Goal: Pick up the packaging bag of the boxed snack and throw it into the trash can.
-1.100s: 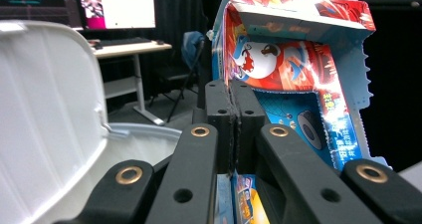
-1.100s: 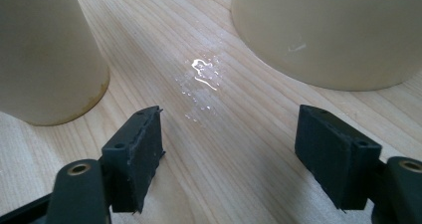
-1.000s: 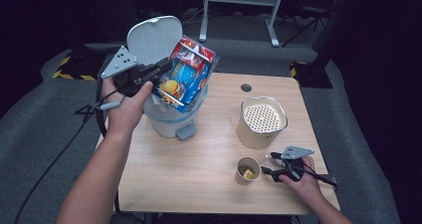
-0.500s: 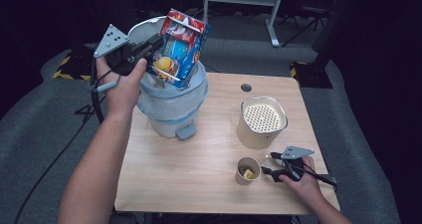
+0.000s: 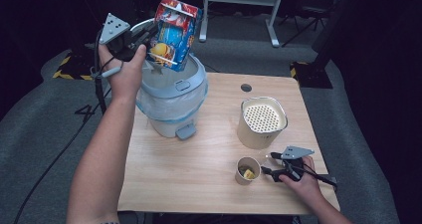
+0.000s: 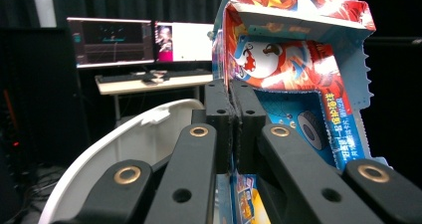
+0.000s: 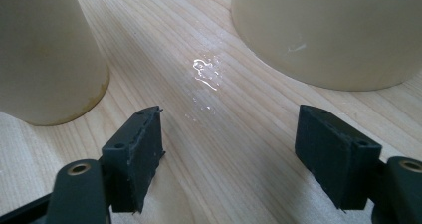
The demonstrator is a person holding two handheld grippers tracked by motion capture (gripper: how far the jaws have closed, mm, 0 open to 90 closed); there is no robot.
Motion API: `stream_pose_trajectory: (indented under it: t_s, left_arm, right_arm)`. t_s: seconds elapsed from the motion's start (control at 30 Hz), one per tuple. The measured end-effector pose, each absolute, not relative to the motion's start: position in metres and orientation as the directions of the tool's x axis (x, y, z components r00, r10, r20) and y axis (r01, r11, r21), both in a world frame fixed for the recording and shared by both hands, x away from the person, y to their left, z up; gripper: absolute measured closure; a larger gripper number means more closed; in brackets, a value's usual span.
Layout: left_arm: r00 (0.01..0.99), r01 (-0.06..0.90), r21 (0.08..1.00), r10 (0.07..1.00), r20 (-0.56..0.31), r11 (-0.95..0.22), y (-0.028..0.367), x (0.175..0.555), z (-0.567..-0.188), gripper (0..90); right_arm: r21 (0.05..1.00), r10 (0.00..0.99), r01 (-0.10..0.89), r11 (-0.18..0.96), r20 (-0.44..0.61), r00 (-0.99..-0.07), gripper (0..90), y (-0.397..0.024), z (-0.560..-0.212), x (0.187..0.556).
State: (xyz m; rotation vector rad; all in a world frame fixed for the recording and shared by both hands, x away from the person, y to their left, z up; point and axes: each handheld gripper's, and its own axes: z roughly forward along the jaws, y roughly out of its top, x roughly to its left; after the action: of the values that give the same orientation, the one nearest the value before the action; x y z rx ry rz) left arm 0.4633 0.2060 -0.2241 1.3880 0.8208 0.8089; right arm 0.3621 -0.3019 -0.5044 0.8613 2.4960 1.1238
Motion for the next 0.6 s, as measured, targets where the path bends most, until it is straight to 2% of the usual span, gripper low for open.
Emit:
stream_pose_trajectory:
  t_s: [0.6]
  left_arm:
    - [0.451,0.023,1.0,0.892,-0.018,0.009,0.203,0.48,-0.235,87.1]
  right_arm:
    - [0.75,0.619,0.408,0.52,-0.002,-0.785,26.8,-0.302,-0.504,0.362]
